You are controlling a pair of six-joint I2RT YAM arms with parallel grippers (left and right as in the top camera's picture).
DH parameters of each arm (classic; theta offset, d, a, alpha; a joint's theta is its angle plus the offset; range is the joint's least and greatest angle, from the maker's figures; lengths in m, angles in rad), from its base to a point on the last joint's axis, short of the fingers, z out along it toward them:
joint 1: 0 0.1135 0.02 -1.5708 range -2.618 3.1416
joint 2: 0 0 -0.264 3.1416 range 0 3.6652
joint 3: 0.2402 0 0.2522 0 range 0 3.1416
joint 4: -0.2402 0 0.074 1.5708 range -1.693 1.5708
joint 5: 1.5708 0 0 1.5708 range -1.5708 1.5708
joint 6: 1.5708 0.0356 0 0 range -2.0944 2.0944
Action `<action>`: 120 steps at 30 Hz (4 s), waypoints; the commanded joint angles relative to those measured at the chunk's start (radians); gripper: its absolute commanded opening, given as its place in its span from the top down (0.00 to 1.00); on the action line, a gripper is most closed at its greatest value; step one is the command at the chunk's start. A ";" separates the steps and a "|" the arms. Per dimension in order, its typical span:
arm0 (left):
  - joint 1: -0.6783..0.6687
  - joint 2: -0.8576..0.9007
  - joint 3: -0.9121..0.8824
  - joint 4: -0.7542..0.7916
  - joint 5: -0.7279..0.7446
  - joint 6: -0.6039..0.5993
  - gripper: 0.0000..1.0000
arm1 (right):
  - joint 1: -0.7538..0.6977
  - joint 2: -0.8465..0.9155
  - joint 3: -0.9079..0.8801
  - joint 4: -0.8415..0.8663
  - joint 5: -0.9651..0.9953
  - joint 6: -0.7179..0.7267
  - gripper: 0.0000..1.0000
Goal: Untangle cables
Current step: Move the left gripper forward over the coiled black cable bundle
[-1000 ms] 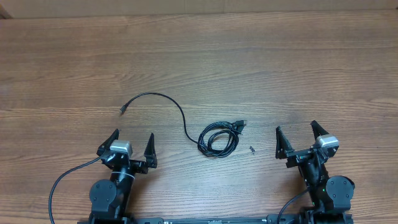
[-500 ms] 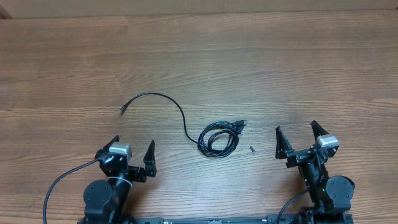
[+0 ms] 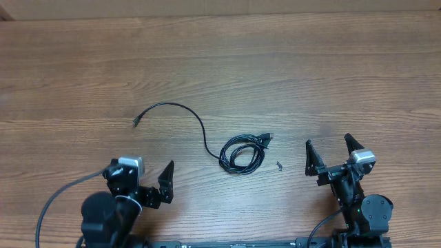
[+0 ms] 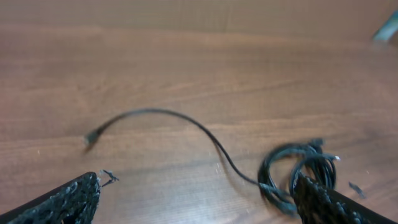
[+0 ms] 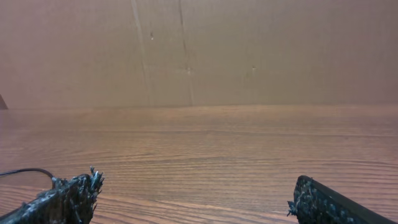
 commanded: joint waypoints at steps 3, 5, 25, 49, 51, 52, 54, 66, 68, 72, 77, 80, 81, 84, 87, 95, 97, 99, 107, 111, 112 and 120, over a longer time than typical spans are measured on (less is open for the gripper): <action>0.004 0.173 0.154 -0.078 0.027 0.032 0.00 | -0.003 -0.009 -0.011 0.005 0.003 0.008 0.00; 0.004 0.229 0.203 -0.109 0.039 0.050 0.00 | -0.003 -0.009 -0.011 0.005 0.003 0.008 0.00; 0.002 0.666 0.570 -0.385 0.138 0.256 0.00 | -0.003 -0.009 -0.011 0.005 0.003 0.008 0.00; -0.267 0.940 0.605 -0.346 -0.038 0.228 0.00 | -0.003 -0.009 -0.011 0.005 0.003 0.008 0.00; -0.267 0.959 0.605 -0.346 -0.037 0.228 0.00 | -0.003 -0.009 -0.011 0.005 0.003 0.008 0.00; -0.267 0.970 0.605 -0.346 -0.037 0.228 0.01 | -0.003 -0.009 -0.011 0.005 0.003 0.008 0.00; -0.267 0.985 0.605 -0.346 -0.037 0.228 0.00 | -0.003 -0.009 -0.011 0.005 0.003 0.008 0.00; -0.267 1.093 0.605 -0.345 -0.037 0.228 0.00 | -0.003 -0.009 -0.011 0.005 0.003 0.008 0.00; -0.267 1.104 0.605 -0.341 -0.037 0.228 0.00 | -0.003 -0.009 -0.011 0.005 0.003 0.008 0.00; -0.267 1.117 0.605 -0.331 -0.037 0.228 0.01 | -0.003 -0.009 -0.011 0.005 0.003 0.008 0.00; -0.267 1.118 0.605 -0.321 -0.037 0.228 0.00 | -0.003 -0.009 -0.011 0.005 0.003 0.008 0.00; -0.267 1.118 0.605 -0.317 -0.034 0.228 0.00 | -0.003 -0.009 -0.011 0.005 0.003 0.008 0.00; -0.267 1.118 0.605 -0.311 -0.033 0.228 0.00 | -0.003 -0.009 -0.011 0.005 0.003 0.008 0.00; -0.267 1.118 0.605 -0.296 -0.033 0.228 0.00 | -0.003 -0.009 -0.011 0.005 0.003 0.008 0.00; -0.267 1.118 0.605 -0.287 -0.029 0.228 0.01 | -0.003 -0.009 -0.011 0.005 0.003 0.008 0.00; -0.268 1.118 0.605 -0.258 -0.026 0.228 0.00 | -0.003 -0.009 -0.011 0.005 0.003 0.008 0.00; -0.267 1.118 0.605 -0.254 -0.026 0.228 0.00 | -0.003 -0.009 -0.011 0.005 0.003 0.008 0.00; -0.268 1.118 0.605 -0.248 -0.026 0.228 0.01 | -0.003 -0.009 -0.011 0.005 0.003 0.008 0.00; -0.268 1.118 0.605 -0.245 -0.026 0.224 0.00 | -0.003 -0.009 -0.011 0.005 0.003 0.008 0.00; -0.268 1.118 0.605 -0.241 -0.026 0.224 0.01 | -0.003 -0.009 -0.011 0.005 0.003 0.008 0.00; -0.267 1.118 0.605 -0.239 -0.026 0.224 0.01 | -0.003 -0.009 -0.011 0.005 0.003 0.008 0.00; -0.267 1.118 0.605 -0.219 -0.027 0.225 0.01 | -0.003 -0.009 -0.011 0.005 0.003 0.008 0.00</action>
